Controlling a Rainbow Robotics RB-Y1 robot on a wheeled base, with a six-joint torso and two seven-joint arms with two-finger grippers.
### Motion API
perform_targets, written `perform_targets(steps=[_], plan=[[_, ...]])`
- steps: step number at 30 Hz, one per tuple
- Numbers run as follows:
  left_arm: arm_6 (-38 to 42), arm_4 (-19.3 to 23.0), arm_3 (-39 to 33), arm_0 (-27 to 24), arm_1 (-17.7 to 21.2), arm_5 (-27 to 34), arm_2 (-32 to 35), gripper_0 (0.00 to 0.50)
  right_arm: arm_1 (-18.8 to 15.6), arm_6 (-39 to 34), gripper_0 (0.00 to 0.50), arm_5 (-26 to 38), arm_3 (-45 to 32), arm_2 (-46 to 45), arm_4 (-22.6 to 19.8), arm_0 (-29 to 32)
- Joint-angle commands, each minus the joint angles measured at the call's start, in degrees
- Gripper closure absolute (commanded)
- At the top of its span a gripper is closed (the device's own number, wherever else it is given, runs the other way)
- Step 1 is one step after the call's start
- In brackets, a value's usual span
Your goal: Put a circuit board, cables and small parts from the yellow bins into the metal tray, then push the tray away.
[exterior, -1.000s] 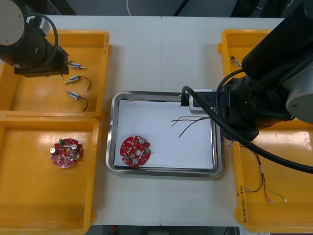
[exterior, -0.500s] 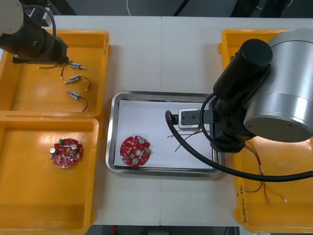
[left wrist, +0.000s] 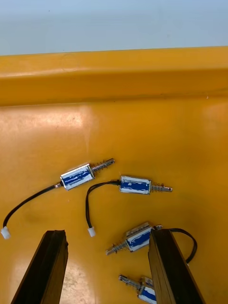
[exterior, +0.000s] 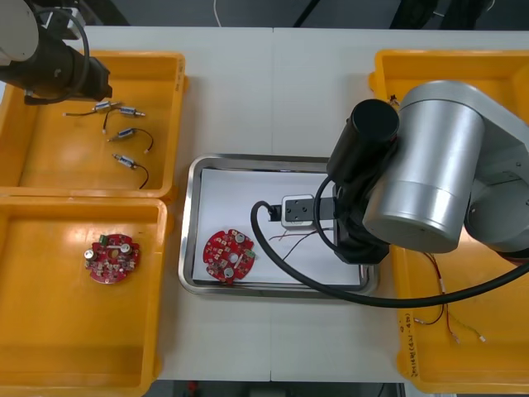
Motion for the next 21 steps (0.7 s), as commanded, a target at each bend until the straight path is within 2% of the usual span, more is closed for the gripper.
perform_targets(steps=[1, 8, 15, 21], plan=[[-14.3, 0.7, 1.3, -3.1, 2.1, -2.8, 1.8, 0.0, 2.1, 1.1, 0.5, -1.8, 1.4, 2.7, 0.6, -2.1], [-22.4, 2.6, 7.8, -4.5, 2.0, -7.8, 1.7, 0.0, 4.2, 1.9, 0.5, -4.6, 4.3, 4.3, 1.9, -2.1], [-29.7, 4.3, 14.4, -6.0, 1.2, -13.0, 1.8, 0.0, 3.0, 2.3, 0.5, -9.4, 5.9, 8.4, 5.3, -2.1], [-35.3, 6.2, 20.4, -7.1, 0.1, -18.0, 2.1, 0.0, 2.9, 2.6, 0.5, -11.8, 9.9, 9.0, 3.7, -2.0]])
